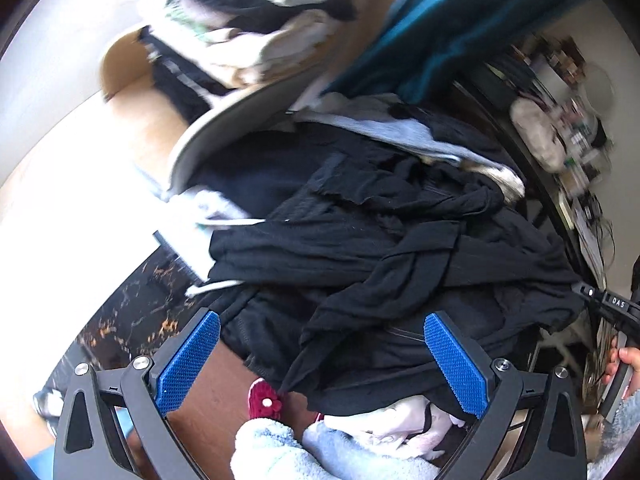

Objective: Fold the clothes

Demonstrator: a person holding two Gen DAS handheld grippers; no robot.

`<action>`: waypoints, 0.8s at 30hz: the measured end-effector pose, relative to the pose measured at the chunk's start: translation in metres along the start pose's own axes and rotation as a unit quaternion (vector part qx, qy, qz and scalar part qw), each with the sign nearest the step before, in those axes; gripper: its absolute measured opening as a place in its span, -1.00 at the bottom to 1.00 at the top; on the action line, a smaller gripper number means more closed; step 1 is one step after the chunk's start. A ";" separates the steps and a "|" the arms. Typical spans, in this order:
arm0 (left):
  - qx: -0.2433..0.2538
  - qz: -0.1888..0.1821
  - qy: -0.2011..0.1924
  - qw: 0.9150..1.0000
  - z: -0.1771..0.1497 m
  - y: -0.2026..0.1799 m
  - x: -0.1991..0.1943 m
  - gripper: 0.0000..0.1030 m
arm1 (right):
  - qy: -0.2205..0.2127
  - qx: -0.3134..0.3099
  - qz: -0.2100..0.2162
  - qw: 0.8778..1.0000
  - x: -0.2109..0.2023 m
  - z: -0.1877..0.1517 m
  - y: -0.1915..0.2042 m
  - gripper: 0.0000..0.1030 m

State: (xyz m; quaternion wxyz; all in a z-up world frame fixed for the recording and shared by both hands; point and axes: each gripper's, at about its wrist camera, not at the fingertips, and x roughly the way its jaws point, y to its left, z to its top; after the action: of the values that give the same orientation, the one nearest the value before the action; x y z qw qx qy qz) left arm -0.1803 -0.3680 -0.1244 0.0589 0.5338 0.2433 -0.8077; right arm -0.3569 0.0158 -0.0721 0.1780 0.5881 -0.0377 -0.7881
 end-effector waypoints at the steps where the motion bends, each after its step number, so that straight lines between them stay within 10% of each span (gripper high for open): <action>1: 0.011 -0.003 0.004 1.000 0.003 -0.007 0.004 0.99 | 0.011 0.017 0.004 1.000 0.001 -0.007 -0.014 -0.80; 7: 0.071 -0.024 0.024 0.997 0.009 -0.056 0.022 0.99 | 0.046 0.071 0.053 0.995 -0.001 -0.048 -0.054 0.04; 20: 0.087 -0.032 0.037 0.995 0.009 -0.093 0.037 0.99 | 0.009 0.074 -0.006 0.997 -0.064 -0.072 -0.106 0.05; 24: 0.077 -0.032 0.033 0.996 0.007 -0.090 0.035 0.99 | -0.018 -0.063 -0.015 0.998 -0.064 -0.042 -0.043 0.30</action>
State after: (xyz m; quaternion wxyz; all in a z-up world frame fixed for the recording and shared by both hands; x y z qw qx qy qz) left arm -0.2331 -0.2863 -0.1236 -0.0165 0.5553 0.1994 -0.8072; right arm -0.3121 0.0832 -0.0378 0.2027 0.5619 0.0176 -0.8018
